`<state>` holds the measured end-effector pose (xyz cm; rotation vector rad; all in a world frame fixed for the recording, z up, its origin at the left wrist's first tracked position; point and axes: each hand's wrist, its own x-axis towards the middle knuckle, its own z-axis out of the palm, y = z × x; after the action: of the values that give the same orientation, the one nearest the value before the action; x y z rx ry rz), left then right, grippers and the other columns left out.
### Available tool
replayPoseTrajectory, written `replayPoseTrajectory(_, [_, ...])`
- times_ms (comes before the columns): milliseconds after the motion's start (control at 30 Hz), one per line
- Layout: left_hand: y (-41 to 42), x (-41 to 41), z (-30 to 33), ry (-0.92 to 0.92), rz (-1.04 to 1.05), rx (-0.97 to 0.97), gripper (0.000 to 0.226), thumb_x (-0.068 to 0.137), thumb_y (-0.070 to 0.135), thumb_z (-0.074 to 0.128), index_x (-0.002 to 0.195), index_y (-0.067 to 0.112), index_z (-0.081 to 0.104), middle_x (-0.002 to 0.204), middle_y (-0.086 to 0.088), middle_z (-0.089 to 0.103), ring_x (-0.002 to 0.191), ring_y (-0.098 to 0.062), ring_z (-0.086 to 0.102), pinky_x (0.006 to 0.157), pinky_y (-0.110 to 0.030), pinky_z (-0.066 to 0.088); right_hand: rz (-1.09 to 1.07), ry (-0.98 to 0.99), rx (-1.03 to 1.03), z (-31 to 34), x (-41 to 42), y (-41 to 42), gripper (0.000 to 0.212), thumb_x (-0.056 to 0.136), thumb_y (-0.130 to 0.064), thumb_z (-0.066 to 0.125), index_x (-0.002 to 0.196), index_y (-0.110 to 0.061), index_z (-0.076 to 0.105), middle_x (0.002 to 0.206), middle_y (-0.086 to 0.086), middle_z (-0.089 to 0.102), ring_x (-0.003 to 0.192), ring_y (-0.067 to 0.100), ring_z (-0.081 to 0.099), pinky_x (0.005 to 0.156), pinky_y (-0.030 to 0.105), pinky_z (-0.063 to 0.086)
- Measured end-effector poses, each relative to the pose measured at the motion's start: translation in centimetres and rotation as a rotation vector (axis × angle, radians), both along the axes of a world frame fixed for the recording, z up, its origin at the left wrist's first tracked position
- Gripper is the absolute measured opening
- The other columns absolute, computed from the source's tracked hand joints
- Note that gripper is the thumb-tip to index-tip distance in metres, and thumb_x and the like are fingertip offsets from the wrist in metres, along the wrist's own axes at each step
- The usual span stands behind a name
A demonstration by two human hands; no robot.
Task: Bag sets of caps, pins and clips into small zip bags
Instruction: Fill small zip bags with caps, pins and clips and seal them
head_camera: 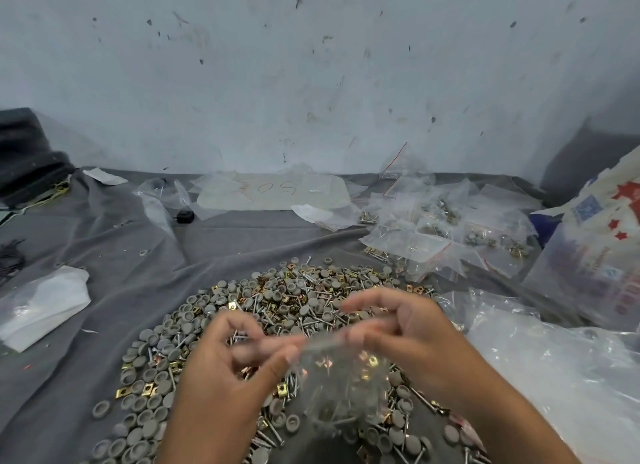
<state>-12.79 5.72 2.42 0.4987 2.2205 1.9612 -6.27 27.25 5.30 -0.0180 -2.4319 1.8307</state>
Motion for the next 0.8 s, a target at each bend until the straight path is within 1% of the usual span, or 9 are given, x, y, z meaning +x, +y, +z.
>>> replayPoseTrajectory(100, [-0.7, -0.7, 0.0, 0.048, 0.142, 0.080, 0.029, 0.067, 0.037, 0.075, 0.090, 0.042, 0.057, 0.113, 0.011, 0.074, 0.098, -0.011, 0.072, 0.090, -0.043, 0.051, -0.278, 0.077, -0.107, 2.4, -3.4, 2.7, 0.030, 0.074, -0.034, 0.074, 0.104, -0.032, 0.071, 0.095, -0.008, 0.078, 0.085, 0.009, 0.075, 0.072, 0.024, 0.061])
replayPoseTrajectory(233, [-0.8, -0.3, 0.2, 0.029, 0.139, 0.048, 0.031, 0.071, 0.045, 0.069, 0.099, 0.045, 0.056, 0.113, 0.017, 0.073, 0.102, -0.004, 0.070, 0.096, -0.049, 0.050, -0.714, 0.171, -0.633, 4.4, -9.5, 9.9, 0.025, 0.083, -0.010, 0.076, 0.105, -0.014, 0.067, 0.102, 0.006, 0.078, 0.077, 0.011, 0.075, 0.068, 0.021, 0.059])
replayPoseTrajectory(300, [-0.7, 0.0, 0.2, 0.009, 0.127, 0.023, 0.040, 0.069, 0.050, 0.066, 0.106, 0.040, 0.055, 0.112, 0.021, 0.072, 0.101, -0.001, 0.069, 0.098, -0.049, 0.049, -0.871, 0.163, -0.762, 3.7, -11.0, 13.3, 0.024, 0.090, -0.001, 0.071, 0.113, -0.009, 0.065, 0.109, 0.014, 0.075, 0.075, 0.013, 0.073, 0.065, 0.022, 0.059])
replayPoseTrajectory(433, [-0.4, 0.2, 0.4, 0.002, 0.134, 0.025, 0.052, 0.066, 0.053, 0.065, 0.113, 0.032, 0.054, 0.112, 0.021, 0.072, 0.099, 0.001, 0.069, 0.095, -0.044, 0.050, -1.008, -0.110, -0.544, -1.2, -8.9, 17.8, 0.042, 0.096, 0.007, 0.058, 0.137, -0.001, 0.055, 0.129, 0.021, 0.064, 0.079, 0.018, 0.064, 0.070, 0.027, 0.055])
replayPoseTrajectory(533, [-0.2, 0.2, 0.4, 0.013, 0.138, 0.030, 0.049, 0.069, 0.049, 0.066, 0.113, 0.031, 0.055, 0.111, 0.020, 0.073, 0.101, 0.000, 0.068, 0.094, -0.040, 0.049, -1.029, -0.187, -0.537, -3.6, -6.2, 18.3, 0.046, 0.095, 0.015, 0.054, 0.140, 0.009, 0.049, 0.113, 0.026, 0.064, 0.073, 0.020, 0.059, 0.071, 0.030, 0.055])
replayPoseTrajectory(633, [0.1, 0.3, 0.1, 0.034, 0.128, 0.015, 0.045, 0.072, 0.047, 0.066, 0.113, 0.033, 0.054, 0.112, 0.022, 0.072, 0.102, 0.000, 0.068, 0.091, -0.033, 0.048, -0.968, -0.178, -0.513, -3.7, -4.6, 17.7, 0.048, 0.092, 0.019, 0.056, 0.139, 0.014, 0.046, 0.120, 0.033, 0.061, 0.086, 0.036, 0.064, 0.067, 0.029, 0.059])
replayPoseTrajectory(700, [0.2, 0.3, 0.0, 0.038, 0.123, 0.012, 0.043, 0.073, 0.046, 0.065, 0.114, 0.033, 0.054, 0.111, 0.022, 0.072, 0.101, 0.000, 0.068, 0.090, -0.032, 0.048, -0.919, -0.187, -0.307, -3.4, -3.2, 17.5, 0.045, 0.091, 0.011, 0.063, 0.135, 0.012, 0.051, 0.112, 0.026, 0.063, 0.087, 0.036, 0.063, 0.075, 0.035, 0.059])
replayPoseTrajectory(767, [0.2, 0.3, 0.0, 0.043, 0.116, 0.012, 0.043, 0.074, 0.045, 0.065, 0.114, 0.033, 0.055, 0.111, 0.021, 0.072, 0.101, 0.000, 0.068, 0.090, -0.032, 0.048, -0.811, -0.229, 0.087, -3.0, -0.4, 16.9, 0.037, 0.091, -0.002, 0.071, 0.126, 0.002, 0.059, 0.115, 0.016, 0.066, 0.096, 0.031, 0.065, 0.091, 0.046, 0.056])
replayPoseTrajectory(800, [0.2, 0.3, 0.0, 0.045, 0.116, 0.013, 0.043, 0.074, 0.046, 0.065, 0.114, 0.033, 0.055, 0.110, 0.020, 0.073, 0.101, 0.000, 0.068, 0.091, -0.033, 0.048, -0.674, -0.282, 0.321, -3.1, 1.3, 16.6, 0.033, 0.090, -0.013, 0.074, 0.121, -0.008, 0.062, 0.116, 0.007, 0.066, 0.098, 0.024, 0.066, 0.091, 0.042, 0.056])
